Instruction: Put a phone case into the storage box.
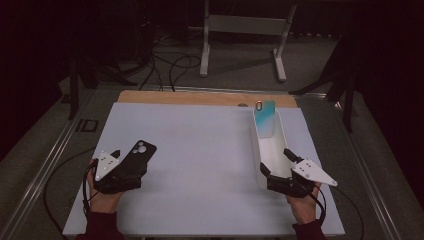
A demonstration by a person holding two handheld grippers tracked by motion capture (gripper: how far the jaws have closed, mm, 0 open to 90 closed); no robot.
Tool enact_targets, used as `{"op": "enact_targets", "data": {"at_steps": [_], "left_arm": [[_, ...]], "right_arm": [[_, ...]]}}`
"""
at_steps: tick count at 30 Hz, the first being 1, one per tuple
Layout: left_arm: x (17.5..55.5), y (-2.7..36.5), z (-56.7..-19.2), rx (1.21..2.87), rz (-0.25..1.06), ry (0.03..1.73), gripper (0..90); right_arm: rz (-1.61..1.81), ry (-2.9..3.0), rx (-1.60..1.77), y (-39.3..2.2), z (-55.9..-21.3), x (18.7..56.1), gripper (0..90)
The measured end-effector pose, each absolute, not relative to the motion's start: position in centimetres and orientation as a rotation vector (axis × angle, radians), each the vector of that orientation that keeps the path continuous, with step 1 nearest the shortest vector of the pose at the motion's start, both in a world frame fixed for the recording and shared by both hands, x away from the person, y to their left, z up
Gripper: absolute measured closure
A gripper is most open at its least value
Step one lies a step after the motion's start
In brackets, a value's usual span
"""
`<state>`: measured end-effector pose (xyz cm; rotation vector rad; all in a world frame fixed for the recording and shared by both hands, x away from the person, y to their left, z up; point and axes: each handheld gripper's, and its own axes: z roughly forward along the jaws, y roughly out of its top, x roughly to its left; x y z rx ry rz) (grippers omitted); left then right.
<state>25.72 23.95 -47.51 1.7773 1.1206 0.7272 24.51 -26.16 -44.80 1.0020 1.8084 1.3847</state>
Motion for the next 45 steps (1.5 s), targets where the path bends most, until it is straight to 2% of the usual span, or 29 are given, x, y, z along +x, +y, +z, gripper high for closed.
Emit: {"op": "enact_targets", "data": {"at_steps": [6, 15, 30, 45], "left_arm": [[26.3, 24.3, -47.4, 1.794, 0.722, 1.148, 0.0], [27.5, 24.8, -47.7, 1.901, 0.599, 1.189, 0.0], [29.9, 25.4, -48.9, 2.003, 0.496, 1.252, 0.0], [31.9, 25.3, -50.4, 2.096, 0.451, 1.314, 0.0]], "right_arm": [[1.376, 1.819, 1.000, -26.1, -44.8, 24.6, 7.9], [1.374, 1.844, 1.004, -26.1, -44.7, 24.7, 7.9], [1.369, 1.866, 1.001, -26.3, -44.5, 24.9, 7.9], [1.366, 1.884, 0.999, -26.2, -44.5, 25.1, 7.9]]}}
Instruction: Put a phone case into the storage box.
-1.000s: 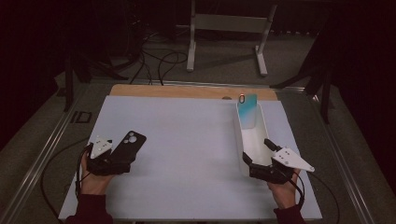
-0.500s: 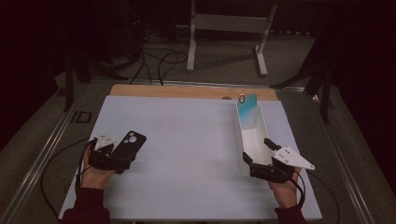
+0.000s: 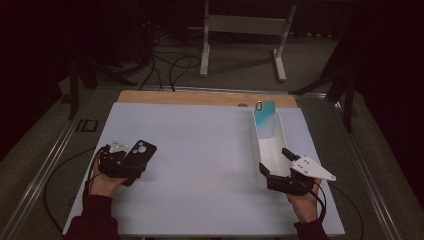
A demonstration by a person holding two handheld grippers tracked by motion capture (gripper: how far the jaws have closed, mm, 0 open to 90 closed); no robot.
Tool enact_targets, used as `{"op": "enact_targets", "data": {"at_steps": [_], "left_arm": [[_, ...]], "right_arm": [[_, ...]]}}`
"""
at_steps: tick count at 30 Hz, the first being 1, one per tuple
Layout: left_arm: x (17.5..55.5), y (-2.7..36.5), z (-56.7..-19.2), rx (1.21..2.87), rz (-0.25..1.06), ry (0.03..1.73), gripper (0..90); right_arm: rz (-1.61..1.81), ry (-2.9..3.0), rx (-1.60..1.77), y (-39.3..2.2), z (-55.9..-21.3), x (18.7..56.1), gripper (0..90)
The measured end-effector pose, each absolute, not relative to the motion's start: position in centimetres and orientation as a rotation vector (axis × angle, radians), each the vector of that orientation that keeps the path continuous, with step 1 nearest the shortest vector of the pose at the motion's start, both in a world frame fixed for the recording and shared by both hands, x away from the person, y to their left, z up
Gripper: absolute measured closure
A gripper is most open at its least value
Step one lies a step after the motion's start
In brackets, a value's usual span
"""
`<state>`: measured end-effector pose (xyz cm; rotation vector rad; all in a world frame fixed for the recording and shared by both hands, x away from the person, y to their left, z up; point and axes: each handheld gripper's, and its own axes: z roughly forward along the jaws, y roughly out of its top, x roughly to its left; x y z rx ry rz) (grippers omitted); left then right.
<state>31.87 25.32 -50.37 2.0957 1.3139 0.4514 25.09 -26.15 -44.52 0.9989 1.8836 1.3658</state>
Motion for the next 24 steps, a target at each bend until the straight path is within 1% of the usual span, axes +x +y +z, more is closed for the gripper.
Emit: {"op": "enact_targets", "data": {"at_steps": [17, 24], "left_arm": [[33.0, 25.2, -51.8, 2.208, 0.389, 1.377, 0.0], [33.3, 25.3, -52.4, 2.250, 0.399, 1.445, 0.0]], "right_arm": [[1.369, 1.874, 1.007, -26.3, -44.4, 25.1, 8.0], [1.370, 1.869, 1.010, -26.5, -44.4, 25.1, 8.0]]}}
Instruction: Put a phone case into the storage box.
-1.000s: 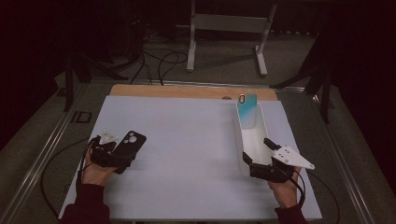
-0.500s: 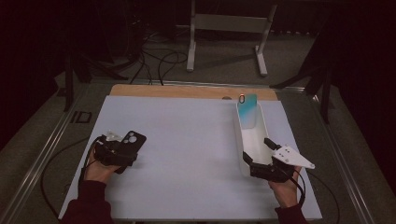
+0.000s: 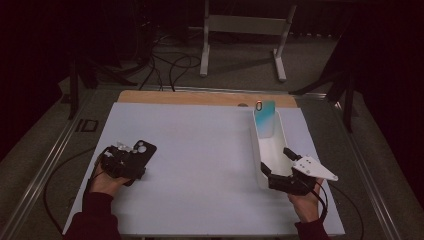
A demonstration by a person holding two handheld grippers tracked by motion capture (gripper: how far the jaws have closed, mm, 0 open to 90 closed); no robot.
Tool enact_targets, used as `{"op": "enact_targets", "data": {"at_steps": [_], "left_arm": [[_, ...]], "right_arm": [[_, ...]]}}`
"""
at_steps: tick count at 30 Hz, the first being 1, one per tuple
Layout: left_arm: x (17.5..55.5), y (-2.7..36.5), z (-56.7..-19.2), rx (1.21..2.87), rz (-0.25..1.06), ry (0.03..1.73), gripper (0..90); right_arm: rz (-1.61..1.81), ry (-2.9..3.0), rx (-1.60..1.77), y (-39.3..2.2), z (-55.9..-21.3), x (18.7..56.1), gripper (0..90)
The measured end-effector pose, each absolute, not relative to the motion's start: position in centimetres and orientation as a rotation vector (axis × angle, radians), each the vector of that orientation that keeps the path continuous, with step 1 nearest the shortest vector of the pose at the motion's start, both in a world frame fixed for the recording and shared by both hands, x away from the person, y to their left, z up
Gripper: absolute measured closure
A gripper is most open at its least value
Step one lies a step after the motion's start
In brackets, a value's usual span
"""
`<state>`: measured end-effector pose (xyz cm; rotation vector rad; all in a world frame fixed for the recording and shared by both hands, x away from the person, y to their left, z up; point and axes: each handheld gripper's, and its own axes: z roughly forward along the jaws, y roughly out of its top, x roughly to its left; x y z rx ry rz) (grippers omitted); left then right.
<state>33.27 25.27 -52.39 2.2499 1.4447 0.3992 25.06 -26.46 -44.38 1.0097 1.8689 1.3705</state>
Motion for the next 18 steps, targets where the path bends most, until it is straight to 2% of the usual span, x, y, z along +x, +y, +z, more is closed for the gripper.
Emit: {"op": "enact_targets", "data": {"at_steps": [9, 14, 18], "left_arm": [[33.42, 25.57, -52.38, 2.260, 0.353, 1.439, 2.5], [33.20, 25.21, -52.00, 2.280, 0.350, 1.434, 11.6], [33.27, 25.06, -51.88, 2.297, 0.347, 1.439, 13.7]], "right_arm": [[1.374, 1.872, 1.011, -26.40, -44.43, 25.09, 8.0], [1.373, 1.880, 1.007, -26.15, -44.44, 25.11, 8.0], [1.375, 1.882, 1.006, -26.04, -44.46, 25.13, 8.0]]}}
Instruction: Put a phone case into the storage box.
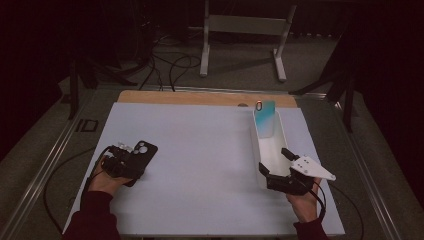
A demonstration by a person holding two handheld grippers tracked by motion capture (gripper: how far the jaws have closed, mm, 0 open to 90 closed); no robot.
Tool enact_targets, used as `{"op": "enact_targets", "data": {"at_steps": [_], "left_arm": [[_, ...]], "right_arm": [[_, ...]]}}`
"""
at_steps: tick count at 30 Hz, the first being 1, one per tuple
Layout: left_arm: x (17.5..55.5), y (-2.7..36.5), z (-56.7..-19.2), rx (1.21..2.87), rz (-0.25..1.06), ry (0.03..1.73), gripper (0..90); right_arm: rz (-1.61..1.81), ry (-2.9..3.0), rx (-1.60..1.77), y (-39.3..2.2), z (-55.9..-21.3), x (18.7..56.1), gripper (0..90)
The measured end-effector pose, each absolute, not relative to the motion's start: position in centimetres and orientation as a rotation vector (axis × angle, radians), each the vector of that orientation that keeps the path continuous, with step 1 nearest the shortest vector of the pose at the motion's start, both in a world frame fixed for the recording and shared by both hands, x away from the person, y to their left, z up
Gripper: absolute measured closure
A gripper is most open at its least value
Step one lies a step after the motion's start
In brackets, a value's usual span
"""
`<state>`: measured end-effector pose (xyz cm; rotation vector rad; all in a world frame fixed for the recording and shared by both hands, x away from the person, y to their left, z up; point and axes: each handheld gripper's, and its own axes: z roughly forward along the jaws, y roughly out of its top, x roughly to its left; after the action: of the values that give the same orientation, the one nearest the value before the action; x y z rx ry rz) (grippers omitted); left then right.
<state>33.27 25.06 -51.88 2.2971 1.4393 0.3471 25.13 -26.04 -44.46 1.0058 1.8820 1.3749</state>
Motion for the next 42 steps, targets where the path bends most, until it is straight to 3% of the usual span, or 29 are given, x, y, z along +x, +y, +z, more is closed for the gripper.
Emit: {"op": "enact_targets", "data": {"at_steps": [18, 42], "left_arm": [[32.8, 24.6, -51.5, 2.245, 0.403, 1.437, 17.0], [32.0, 22.8, -48.3, 2.181, 0.484, 1.310, 16.6]], "right_arm": [[1.383, 1.869, 1.013, -26.3, -44.2, 25.1, 8.0], [1.385, 1.880, 1.034, -26.3, -44.2, 25.4, 8.0]]}}
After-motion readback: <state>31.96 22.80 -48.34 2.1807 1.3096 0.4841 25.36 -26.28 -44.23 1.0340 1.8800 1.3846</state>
